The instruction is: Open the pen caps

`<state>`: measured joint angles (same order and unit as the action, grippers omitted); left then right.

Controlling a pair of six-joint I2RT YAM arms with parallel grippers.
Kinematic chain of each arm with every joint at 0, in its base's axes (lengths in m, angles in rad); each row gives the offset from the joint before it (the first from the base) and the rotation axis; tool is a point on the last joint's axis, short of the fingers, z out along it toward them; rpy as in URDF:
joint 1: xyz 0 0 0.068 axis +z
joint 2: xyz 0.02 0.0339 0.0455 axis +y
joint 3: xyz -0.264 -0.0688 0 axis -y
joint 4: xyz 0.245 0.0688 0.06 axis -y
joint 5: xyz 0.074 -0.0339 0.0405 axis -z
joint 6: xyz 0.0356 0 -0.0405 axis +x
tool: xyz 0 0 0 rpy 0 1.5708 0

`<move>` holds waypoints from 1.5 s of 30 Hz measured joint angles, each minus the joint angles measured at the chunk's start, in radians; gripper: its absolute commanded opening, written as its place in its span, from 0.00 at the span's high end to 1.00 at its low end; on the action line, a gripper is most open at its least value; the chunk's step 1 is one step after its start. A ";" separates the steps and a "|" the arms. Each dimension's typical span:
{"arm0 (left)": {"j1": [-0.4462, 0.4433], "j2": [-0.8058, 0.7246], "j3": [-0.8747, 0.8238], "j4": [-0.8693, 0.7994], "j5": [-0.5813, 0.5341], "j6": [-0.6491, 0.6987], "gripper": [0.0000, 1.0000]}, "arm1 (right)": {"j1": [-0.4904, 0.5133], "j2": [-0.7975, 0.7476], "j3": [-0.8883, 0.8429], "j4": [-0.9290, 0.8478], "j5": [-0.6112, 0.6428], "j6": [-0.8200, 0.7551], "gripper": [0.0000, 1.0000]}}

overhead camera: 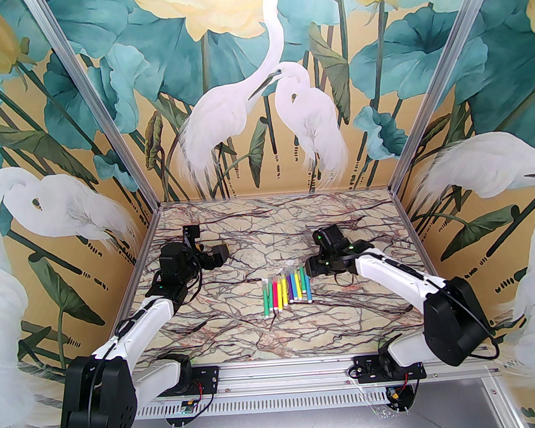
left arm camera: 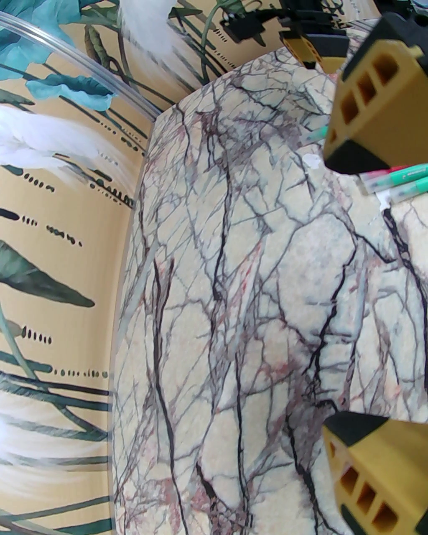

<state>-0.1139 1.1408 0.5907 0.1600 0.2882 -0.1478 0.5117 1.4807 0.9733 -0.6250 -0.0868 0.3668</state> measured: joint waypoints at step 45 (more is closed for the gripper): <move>-0.005 0.000 -0.025 0.022 -0.024 -0.040 0.00 | 0.082 0.328 0.124 -0.126 0.147 0.105 0.67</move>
<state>-0.1184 1.1408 0.5655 0.1822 0.2646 -0.1883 0.5938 1.8091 1.0973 -0.7506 0.0605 0.4717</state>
